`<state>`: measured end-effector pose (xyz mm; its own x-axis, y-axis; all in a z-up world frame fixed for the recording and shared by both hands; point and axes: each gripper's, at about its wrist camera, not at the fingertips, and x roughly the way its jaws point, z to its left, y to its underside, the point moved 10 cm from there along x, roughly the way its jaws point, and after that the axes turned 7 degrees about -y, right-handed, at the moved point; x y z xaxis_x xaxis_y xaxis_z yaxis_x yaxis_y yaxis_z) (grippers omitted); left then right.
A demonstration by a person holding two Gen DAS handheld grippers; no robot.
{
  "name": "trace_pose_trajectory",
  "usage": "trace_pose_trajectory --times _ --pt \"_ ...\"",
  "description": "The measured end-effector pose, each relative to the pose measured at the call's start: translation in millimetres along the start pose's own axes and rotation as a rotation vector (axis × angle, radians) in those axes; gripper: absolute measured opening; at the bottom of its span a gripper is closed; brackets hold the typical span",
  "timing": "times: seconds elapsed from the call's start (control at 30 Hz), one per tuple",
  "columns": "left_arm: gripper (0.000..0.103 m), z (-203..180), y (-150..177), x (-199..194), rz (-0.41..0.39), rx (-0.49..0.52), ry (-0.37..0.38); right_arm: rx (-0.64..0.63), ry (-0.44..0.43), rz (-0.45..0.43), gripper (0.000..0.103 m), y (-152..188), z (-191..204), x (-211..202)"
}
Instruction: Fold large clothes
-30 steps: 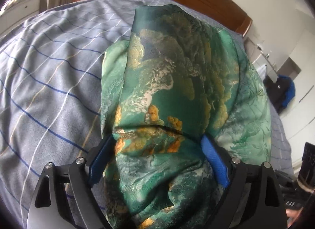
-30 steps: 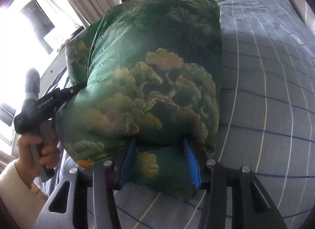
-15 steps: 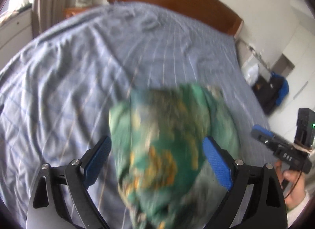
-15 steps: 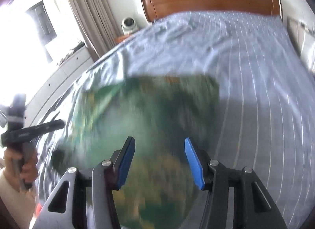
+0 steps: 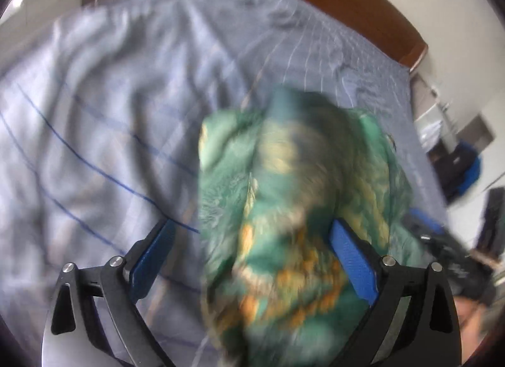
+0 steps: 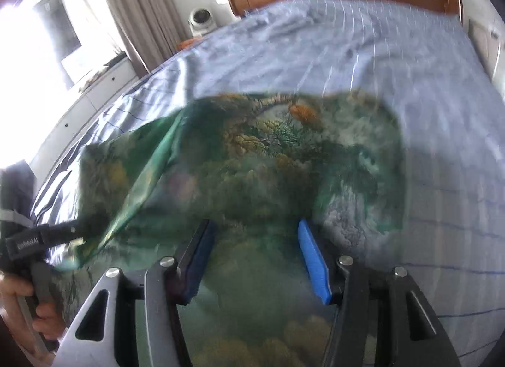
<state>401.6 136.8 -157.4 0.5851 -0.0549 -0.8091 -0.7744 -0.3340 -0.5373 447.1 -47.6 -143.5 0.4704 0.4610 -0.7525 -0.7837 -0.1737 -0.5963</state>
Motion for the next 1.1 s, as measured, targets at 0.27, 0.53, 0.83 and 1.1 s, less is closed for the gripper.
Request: trace_pose_trajectory --times 0.27,0.53,0.83,1.1 --pt "0.099 -5.4 4.2 -66.4 -0.168 0.169 -0.191 0.069 0.031 -0.091 0.102 26.9 -10.1 -82.4" --pt "0.099 -8.5 13.7 -90.5 -0.181 0.276 -0.297 0.099 0.121 -0.047 0.102 65.3 -40.9 -121.0" --pt "0.099 35.2 16.0 -79.5 0.109 0.004 0.201 0.071 -0.022 -0.086 0.103 102.2 -76.5 -164.7" --pt "0.102 4.7 7.7 5.1 0.315 -0.130 0.423 0.424 -0.444 -0.025 0.103 90.8 -102.2 -105.3"
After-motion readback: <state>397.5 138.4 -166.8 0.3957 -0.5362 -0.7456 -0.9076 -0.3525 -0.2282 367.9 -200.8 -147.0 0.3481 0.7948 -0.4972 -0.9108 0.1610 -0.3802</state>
